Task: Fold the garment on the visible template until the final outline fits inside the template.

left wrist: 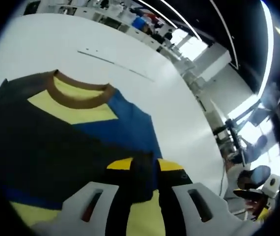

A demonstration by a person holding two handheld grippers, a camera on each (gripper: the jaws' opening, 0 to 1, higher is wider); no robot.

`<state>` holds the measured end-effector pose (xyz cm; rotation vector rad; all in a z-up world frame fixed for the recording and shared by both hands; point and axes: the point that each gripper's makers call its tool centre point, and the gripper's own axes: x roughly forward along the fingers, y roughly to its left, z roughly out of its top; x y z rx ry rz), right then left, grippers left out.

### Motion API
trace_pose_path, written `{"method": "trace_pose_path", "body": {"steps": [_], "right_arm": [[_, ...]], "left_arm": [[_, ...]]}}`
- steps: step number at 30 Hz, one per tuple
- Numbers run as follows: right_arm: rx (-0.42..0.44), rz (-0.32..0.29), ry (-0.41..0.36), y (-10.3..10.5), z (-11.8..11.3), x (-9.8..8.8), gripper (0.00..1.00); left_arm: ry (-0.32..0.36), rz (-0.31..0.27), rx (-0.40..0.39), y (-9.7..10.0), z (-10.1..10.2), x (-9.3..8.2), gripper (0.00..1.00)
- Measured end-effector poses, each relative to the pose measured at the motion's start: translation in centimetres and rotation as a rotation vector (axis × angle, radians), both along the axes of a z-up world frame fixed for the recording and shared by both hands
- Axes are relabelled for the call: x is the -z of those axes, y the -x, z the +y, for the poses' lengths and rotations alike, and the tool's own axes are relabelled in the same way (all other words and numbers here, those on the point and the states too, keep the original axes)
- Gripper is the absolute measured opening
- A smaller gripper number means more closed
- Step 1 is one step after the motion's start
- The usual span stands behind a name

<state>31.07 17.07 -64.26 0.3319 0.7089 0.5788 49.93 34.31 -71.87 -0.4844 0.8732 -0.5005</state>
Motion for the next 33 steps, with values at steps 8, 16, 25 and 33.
{"method": "trace_pose_path", "body": {"steps": [8,16,25,33], "right_arm": [[-0.014,-0.018,0.017,0.0,0.8,-0.6,0.93],[-0.016,-0.034,0.031,0.3,1.7,-1.2,0.93],[-0.04,-0.038,0.054,0.6,3.4,-1.4,0.92],[-0.049,-0.045,0.051,1.0,5.0,-1.9,0.92]], "left_arm": [[-0.019,-0.033,0.029,1.3,2.1,-1.3,0.23],[-0.047,-0.068,0.062,3.0,4.9,-2.6,0.32],[-0.114,-0.141,0.132,5.1,8.6,-4.1,0.48],[-0.134,-0.174,0.146,6.6,11.3,-5.4,0.57]]}}
